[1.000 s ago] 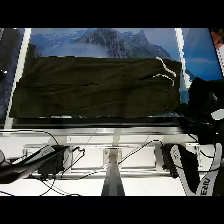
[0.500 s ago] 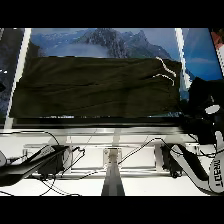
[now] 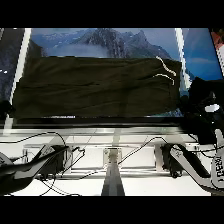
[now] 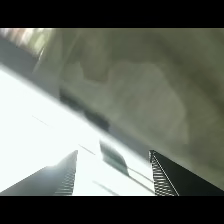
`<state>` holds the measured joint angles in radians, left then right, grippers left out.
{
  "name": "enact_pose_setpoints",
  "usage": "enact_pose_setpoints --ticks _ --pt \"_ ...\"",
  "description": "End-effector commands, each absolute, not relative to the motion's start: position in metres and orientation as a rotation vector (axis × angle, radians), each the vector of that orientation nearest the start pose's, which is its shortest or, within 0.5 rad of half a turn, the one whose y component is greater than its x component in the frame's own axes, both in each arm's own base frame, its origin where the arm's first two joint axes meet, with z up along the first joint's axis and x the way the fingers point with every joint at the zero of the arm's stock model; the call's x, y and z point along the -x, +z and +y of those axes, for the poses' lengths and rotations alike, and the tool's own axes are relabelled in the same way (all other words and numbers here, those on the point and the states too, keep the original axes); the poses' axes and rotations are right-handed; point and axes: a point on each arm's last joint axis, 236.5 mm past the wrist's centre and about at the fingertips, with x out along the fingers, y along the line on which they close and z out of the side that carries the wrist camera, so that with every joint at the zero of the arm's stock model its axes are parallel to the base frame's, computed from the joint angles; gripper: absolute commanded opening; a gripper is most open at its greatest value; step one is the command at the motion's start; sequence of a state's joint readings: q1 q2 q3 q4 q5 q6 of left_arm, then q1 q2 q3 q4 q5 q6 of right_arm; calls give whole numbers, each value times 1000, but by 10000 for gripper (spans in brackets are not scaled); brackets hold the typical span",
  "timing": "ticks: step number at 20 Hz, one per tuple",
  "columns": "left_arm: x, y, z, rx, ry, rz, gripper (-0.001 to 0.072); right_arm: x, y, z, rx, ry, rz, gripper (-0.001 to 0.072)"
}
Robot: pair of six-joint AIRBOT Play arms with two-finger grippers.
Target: Fold the clothes and pants, and hang the long-sleeved shirts on hangers.
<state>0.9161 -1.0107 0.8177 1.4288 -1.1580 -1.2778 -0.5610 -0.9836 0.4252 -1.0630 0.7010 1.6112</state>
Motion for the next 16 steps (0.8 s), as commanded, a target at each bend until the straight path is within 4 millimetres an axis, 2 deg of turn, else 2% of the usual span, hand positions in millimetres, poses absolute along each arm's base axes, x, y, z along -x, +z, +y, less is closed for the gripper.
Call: enact_pose_setpoints --ticks 1,2,3,5,8,11,16 --pt "-167 -47 206 628 587 1264 546 -274 -97 -83 -857 -424 1038 30" --pt "-168 -55 204 662 591 1238 631 -275 -97 -84 -857 -425 1034 29" --pt "-172 -62 201 690 591 1209 656 -275 -97 -84 -856 -426 1033 30" --pt "-188 -69 205 708 600 1114 657 -274 -97 -83 -858 -423 1039 29" --pt "-210 -58 233 693 668 945 650 -273 -98 -82 -860 -420 1046 30" --pt "-212 -67 245 691 702 932 649 -273 -98 -82 -860 -420 1046 30" --pt "-212 -100 260 704 738 954 649 -266 -100 -83 -819 -416 1080 30"
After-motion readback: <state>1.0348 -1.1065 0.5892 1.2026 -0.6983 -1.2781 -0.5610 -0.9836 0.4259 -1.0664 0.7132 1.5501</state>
